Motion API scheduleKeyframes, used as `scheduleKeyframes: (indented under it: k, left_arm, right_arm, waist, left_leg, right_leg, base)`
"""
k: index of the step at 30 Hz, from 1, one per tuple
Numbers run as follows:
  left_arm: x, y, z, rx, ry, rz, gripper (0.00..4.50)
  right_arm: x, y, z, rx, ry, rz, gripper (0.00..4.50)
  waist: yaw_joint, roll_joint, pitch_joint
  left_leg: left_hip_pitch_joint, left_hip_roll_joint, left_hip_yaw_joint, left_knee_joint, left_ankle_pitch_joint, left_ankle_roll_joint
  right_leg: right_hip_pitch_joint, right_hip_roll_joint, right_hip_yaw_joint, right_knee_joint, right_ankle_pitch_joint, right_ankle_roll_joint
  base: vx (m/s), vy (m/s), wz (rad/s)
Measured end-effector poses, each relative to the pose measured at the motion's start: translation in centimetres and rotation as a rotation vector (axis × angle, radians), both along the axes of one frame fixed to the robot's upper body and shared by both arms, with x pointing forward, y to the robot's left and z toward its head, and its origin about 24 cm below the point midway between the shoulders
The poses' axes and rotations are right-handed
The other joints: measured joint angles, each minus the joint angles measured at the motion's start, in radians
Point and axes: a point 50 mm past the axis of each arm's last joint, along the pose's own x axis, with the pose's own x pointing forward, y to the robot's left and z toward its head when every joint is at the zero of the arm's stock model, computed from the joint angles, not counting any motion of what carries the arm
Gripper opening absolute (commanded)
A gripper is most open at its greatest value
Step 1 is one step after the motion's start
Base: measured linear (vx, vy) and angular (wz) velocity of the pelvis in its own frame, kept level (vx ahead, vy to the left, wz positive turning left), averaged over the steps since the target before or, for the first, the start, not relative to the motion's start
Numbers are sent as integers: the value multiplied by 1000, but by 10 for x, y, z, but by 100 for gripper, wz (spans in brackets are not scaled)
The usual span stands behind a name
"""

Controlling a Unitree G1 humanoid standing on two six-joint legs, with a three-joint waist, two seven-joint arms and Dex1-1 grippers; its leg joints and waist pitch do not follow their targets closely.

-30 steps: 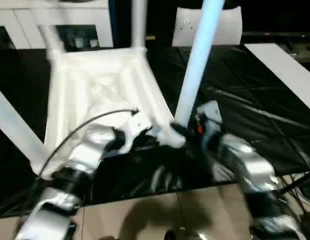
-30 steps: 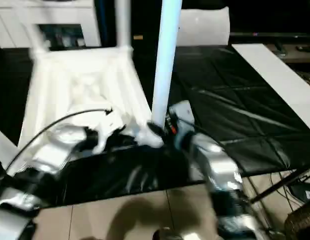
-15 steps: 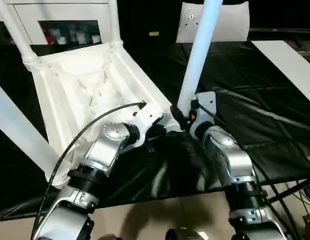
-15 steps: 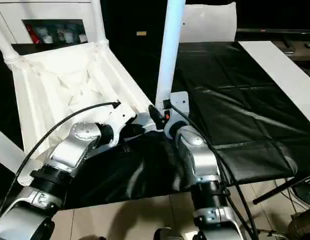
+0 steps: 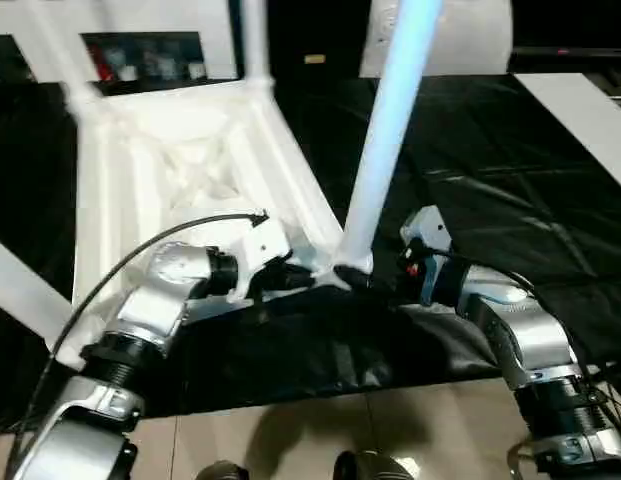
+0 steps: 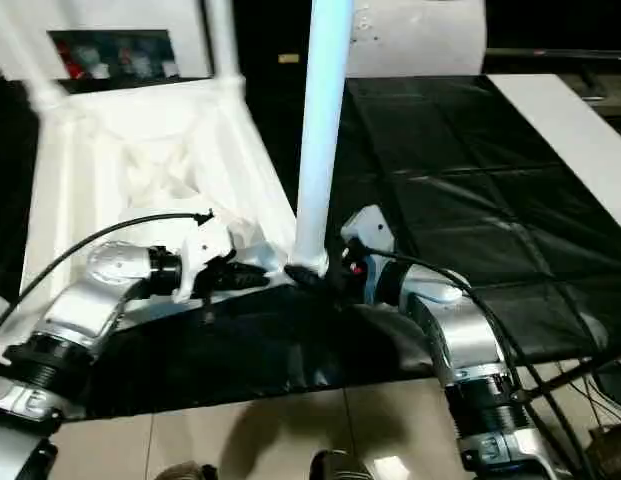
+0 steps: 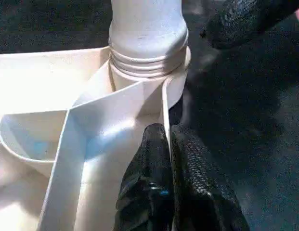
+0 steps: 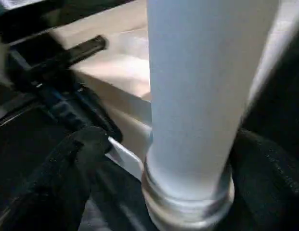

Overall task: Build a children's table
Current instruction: Rotate leg to tighten

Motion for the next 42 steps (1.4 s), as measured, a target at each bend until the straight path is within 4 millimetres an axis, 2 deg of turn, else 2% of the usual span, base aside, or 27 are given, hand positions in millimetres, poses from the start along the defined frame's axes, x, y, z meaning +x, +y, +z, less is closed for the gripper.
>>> scheduleKeyframes:
  k: [4, 7, 14, 18, 19, 22, 25, 27, 31, 33, 39, 42]
  left_arm:
    - [-4, 5, -1, 21, 17, -90, 0]
    - [-7, 10, -1, 42, 36, -152, 0]
    - [-9, 12, 3, 101, 40, -274, 0]
    - [-10, 13, 4, 122, 38, -321, 0]
    - [-11, 13, 4, 127, 36, -329, 0]
    - [-11, 13, 5, 139, 33, -346, 0]
    - [-11, 13, 5, 143, 30, -356, 0]
    - [-11, 12, 5, 146, 28, -364, 0]
    - [-10, 11, 5, 153, 25, -370, 0]
    - [-10, 11, 5, 151, 26, -367, 0]
    - [-10, 7, 4, 134, 43, -329, 0]
    - [-11, 4, 2, 118, 58, -295, 0]
  right_arm:
    - [-5, -8, 1, -24, 21, 142, 429]
    - [-9, -12, 1, -37, 45, 241, 429]
    - [-12, -14, 2, -42, 90, 373, 359]
    - [-13, -13, 2, -39, 104, 418, 345]
    - [-13, -12, 1, -37, 108, 430, 309]
    - [-11, -12, 2, -38, 111, 442, 304]
    - [-11, -12, 2, -38, 112, 458, 266]
    - [-11, -12, 2, -40, 113, 457, 261]
    - [-11, -13, 2, -42, 114, 456, 221]
    - [-12, -13, 2, -42, 114, 455, 215]
    - [-20, -15, -3, -3, 133, 398, 206]
    - [-22, -14, -6, 20, 139, 349, 206]
  waist:
    - [14, -2, 0]
    - [16, -4, 0]
    - [31, -7, 1]
    - [38, -8, 1]
    - [39, -8, 1]
    - [39, -9, 1]
    - [41, -10, 0]
    - [43, -10, 0]
    - [46, -11, 0]
    - [47, -11, 0]
    - [67, -11, -1]
    - [67, -11, -1]
  left_leg:
    - [1, 0, 0, 5, -1, 1]
    - [1, 0, 0, 7, -1, 2]
    - [1, 0, 0, 10, -1, 2]
    - [1, 1, 0, 10, -1, 2]
    - [0, 1, 0, 10, -1, 2]
    - [0, 1, 0, 10, -1, 2]
    - [0, 1, 0, 10, -1, 2]
    - [1, 1, 0, 10, -1, 2]
    - [1, 1, 0, 11, -1, 2]
    - [1, 1, 0, 11, -1, 2]
    - [1, 1, 0, 11, -1, 2]
    - [2, 1, 1, 12, -1, 2]
  right_leg:
    - [1, -1, 0, 1, 1, -2]
    - [1, -2, 0, 1, 1, -3]
    - [1, -2, -1, 2, 2, -4]
    - [1, -2, -1, 2, 2, -4]
    - [1, -2, -1, 2, 2, -4]
    - [1, -2, -1, 3, 2, -4]
    - [1, -2, -1, 3, 2, -4]
    - [1, -2, -1, 3, 2, -4]
    - [1, -2, -1, 3, 2, -4]
    - [2, -2, -1, 4, 2, -4]
    - [2, -2, -1, 4, 2, -4]
    - [6, -3, -1, 4, 3, -5]
  base:
    - [0, 0, 0]
    - [0, 0, 0]
    - [0, 0, 0]
    - [0, 0, 0]
    - [0, 0, 0]
    - [0, 0, 0]
    - [0, 0, 0]
    - [0, 0, 0]
    - [0, 0, 0]
    - [0, 0, 0]
    - [0, 0, 0]
    - [0, 0, 0]
